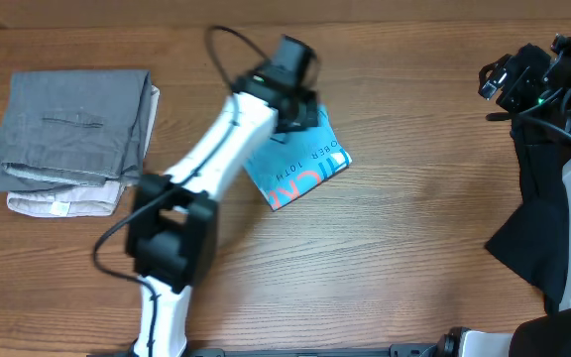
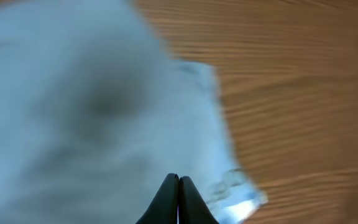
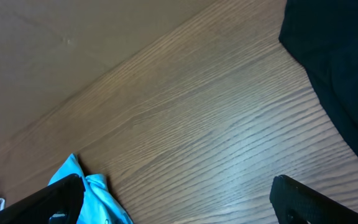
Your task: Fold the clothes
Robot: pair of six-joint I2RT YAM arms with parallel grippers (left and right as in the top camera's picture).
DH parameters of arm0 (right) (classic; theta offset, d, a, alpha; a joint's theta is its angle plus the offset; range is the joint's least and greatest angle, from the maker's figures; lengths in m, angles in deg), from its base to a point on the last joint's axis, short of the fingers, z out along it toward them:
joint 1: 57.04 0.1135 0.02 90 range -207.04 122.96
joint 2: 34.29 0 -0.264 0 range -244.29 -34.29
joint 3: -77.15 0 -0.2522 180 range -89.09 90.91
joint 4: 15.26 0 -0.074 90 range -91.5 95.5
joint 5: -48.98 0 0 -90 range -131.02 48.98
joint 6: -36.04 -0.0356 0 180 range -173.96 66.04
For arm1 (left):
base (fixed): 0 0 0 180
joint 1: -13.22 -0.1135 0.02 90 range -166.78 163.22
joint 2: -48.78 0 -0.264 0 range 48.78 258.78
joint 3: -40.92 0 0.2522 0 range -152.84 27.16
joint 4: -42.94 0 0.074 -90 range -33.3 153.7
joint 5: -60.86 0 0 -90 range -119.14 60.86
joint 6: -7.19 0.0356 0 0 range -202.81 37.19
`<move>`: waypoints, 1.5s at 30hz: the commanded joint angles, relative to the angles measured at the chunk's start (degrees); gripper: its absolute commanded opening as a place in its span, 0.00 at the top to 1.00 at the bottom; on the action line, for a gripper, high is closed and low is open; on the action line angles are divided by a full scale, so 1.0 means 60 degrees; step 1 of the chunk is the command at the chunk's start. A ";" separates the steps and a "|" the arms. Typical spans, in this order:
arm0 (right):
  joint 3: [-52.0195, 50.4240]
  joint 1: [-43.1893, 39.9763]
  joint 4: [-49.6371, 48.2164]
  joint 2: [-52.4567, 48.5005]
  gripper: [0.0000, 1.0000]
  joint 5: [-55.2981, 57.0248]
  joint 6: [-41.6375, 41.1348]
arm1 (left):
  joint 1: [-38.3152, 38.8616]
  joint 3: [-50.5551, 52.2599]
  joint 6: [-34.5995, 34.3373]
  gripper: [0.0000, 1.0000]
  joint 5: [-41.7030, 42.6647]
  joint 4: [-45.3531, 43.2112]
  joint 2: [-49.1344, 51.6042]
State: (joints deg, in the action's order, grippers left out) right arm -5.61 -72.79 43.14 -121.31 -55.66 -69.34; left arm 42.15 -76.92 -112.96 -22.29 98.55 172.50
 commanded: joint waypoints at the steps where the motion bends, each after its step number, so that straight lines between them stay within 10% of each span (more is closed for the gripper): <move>1: -0.0029 -0.0004 -0.0025 0.0040 0.00 0.0011 -0.0004 | 0.0648 0.0066 -0.0441 0.96 0.0827 -0.0546 0.0962; 20: -0.0029 -0.0004 -0.0025 0.0036 0.00 0.0011 -0.0004 | 0.0219 0.0069 0.0572 0.96 -0.3242 0.4758 0.1406; 30: -0.0029 -0.0004 -0.0025 0.0036 0.00 0.0011 -0.0004 | -0.0867 0.0066 0.1126 0.95 -0.0991 0.4546 -0.0018; 32: -0.0029 -0.0004 -0.0025 0.0040 0.00 0.0011 -0.0004 | -0.1064 0.0066 0.1443 0.85 -0.0885 0.4561 -0.0583; 35: -0.0029 -0.0004 -0.0025 0.0036 0.00 0.0011 -0.0004 | -0.1395 0.0066 0.2444 0.25 -0.0882 0.4601 -0.1268; 45: -0.0029 -0.0004 -0.0025 0.0040 0.00 0.0011 -0.0004 | -0.3053 0.0069 0.4878 0.17 -0.1035 0.4178 -0.0790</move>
State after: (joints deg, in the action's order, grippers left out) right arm -5.61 -72.79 43.14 -121.31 -55.64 -69.34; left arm 26.52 -76.48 -89.79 -28.71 124.95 164.02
